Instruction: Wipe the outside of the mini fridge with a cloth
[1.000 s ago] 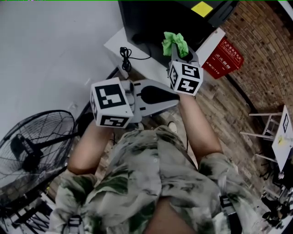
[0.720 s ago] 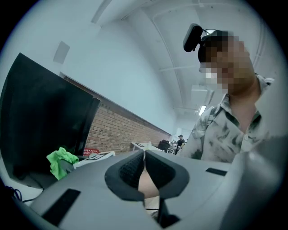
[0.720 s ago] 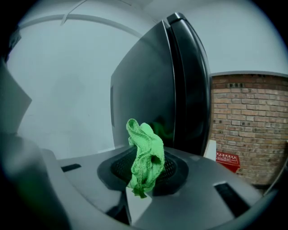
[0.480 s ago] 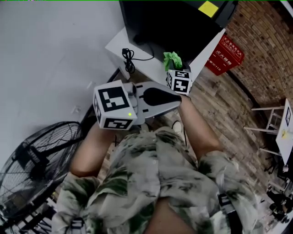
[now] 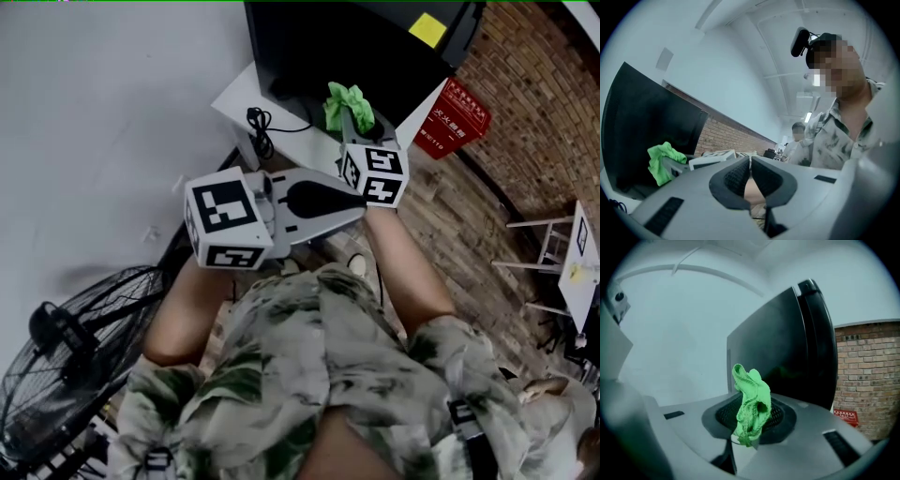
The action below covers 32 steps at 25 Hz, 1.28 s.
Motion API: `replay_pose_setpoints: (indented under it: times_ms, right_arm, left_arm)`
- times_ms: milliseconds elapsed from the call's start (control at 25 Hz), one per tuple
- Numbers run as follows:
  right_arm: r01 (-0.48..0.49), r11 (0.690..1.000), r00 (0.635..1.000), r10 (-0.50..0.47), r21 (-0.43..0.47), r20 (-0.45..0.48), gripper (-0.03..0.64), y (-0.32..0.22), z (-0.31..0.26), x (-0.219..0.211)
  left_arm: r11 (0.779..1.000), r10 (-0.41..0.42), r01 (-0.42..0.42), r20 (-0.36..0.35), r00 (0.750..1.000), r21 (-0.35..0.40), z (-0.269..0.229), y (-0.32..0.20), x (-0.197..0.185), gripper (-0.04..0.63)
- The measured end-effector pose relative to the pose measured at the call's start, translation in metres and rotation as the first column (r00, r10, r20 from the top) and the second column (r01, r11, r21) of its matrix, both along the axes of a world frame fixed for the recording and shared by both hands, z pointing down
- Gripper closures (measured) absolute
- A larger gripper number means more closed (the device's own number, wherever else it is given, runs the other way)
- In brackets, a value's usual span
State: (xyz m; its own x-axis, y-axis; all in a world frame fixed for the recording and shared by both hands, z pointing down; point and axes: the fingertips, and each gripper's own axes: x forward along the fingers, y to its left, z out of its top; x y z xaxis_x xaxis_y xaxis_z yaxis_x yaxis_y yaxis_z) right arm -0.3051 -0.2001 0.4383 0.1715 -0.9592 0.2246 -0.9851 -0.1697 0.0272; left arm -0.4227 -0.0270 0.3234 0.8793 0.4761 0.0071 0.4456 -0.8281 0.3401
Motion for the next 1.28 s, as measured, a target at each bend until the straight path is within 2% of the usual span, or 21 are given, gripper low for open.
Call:
replay_pose_setpoints:
  times_ms: [240, 440, 600, 920, 1280]
  right_arm:
    - [0.002, 0.972, 1.0, 0.003, 0.235, -0.025, 0.523, -0.014, -0.122, -0.013]
    - [-0.056, 0.954, 0.996, 0.074, 0.293, -0.052, 0.523, -0.027, -0.164, -0.003]
    - [-0.092, 0.967, 0.992, 0.11, 0.24, -0.063, 0.523, -0.036, -0.143, -0.001]
    - [-0.135, 0.987, 0.987, 0.143, 0.091, -0.079, 0.523, -0.038, -0.059, 0.001]
    - [-0.148, 0.984, 0.985, 0.138, -0.102, -0.103, 0.523, -0.054, 0.045, 0.009]
  left_arm:
    - [1.0, 0.011, -0.011, -0.024, 1.0, -0.002, -0.006, -0.001, -0.011, 0.567]
    - [1.0, 0.007, -0.008, -0.032, 0.999, -0.017, -0.007, -0.002, -0.02, 0.567]
    - [1.0, 0.005, -0.005, -0.029, 1.0, -0.019, -0.004, 0.0, -0.028, 0.567]
    - [0.999, -0.021, 0.02, -0.024, 1.0, -0.046, 0.007, -0.001, -0.035, 0.567]
    - [0.997, -0.057, 0.056, -0.016, 0.998, -0.057, 0.011, -0.006, -0.02, 0.566]
